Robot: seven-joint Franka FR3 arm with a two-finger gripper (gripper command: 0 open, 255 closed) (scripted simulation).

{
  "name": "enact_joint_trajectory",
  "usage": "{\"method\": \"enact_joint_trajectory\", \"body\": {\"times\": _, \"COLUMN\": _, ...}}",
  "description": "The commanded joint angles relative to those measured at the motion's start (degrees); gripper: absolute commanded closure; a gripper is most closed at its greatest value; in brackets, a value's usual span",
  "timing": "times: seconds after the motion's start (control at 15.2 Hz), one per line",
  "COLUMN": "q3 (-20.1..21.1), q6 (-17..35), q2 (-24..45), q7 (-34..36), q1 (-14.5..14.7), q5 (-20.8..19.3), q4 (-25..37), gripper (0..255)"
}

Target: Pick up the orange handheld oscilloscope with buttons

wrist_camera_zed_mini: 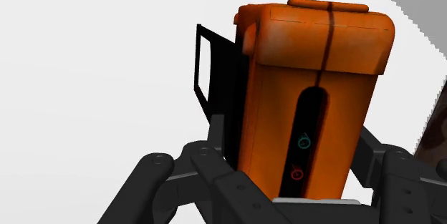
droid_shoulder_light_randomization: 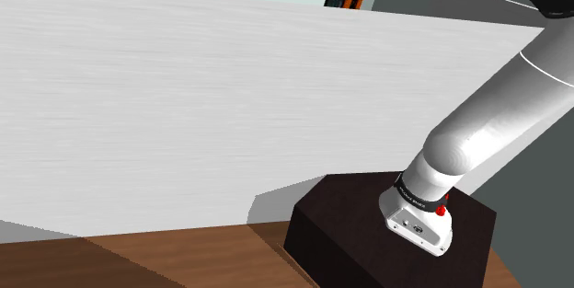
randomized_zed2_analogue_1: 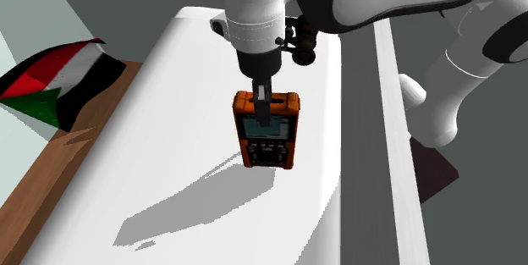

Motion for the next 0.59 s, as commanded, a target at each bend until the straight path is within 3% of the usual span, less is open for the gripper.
{"method": "enact_joint_trajectory", "body": {"times": 0.0, "q3": -0.1, "q6": -2.0, "q2": 0.6, "q7": 0.2, "q1": 0.0, "q5": 0.2, "q4": 2.8, "gripper": 255}}
{"method": "enact_joint_trajectory", "body": {"times": 0.53, "q3": -0.5, "q6": -7.4, "q2": 3.3, "q7": 0.6, "q1": -0.1, "q5": 0.8, "q4": 10.7, "gripper": 255}}
